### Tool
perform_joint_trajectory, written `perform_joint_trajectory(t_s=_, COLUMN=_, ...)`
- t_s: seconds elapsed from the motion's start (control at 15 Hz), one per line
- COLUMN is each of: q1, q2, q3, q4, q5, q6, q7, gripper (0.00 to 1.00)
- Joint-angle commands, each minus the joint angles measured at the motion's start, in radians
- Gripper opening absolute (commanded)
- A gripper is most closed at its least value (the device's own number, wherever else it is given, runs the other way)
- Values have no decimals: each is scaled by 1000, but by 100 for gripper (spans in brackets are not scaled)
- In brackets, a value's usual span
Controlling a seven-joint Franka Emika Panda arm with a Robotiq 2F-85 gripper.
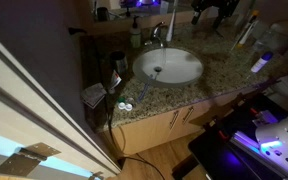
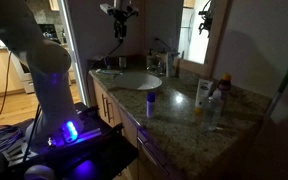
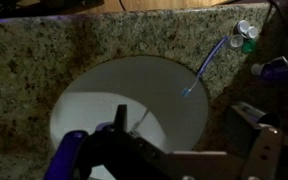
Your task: Pick the toothbrush on the counter and put it in the cup
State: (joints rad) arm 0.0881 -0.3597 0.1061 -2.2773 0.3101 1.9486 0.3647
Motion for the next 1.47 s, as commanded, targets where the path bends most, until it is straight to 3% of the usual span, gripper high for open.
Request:
perform_joint_trajectory(t_s=0.0, q1=-8, q2=0, q3=7, q4=2, q5=2, q6=-3, q7=-2, gripper=100)
perform_joint_trajectory(t_s=0.2, q1=-8, q2=0, q3=7, q4=2, q5=2, q6=-3, q7=-2, gripper=100)
perform_joint_trajectory(t_s=0.33, q1=-7, q2=96, q3=39, q4=14, q5=-24, q6=29, q7=50, gripper=100)
perform_joint_trajectory(t_s=0.67, q1=78, q2=288, q3=146, q4=12, q5=133, q6=176, q7=288, gripper=100)
perform_joint_trajectory(t_s=0.73, q1=94, q2=317, q3=149, q4=29, q5=170, q6=193, q7=314, gripper=100)
perform_joint_trajectory(t_s=0.8, q1=88, q2=254, q3=131, q4=-3, q5=119, q6=159, q7=270, gripper=100)
perform_joint_trajectory(t_s=1.07, q1=113, q2=317, q3=140, q4=19, q5=149, q6=195, q7=315, gripper=100)
perform_joint_trajectory(t_s=1.13, q1=112, q2=348, q3=139, q4=23, q5=135, q6=214, q7=331, gripper=100)
perform_joint_trajectory(t_s=1.4, q1=113, q2=477, q3=132, q4=34, q5=261, q6=381, q7=386, gripper=100)
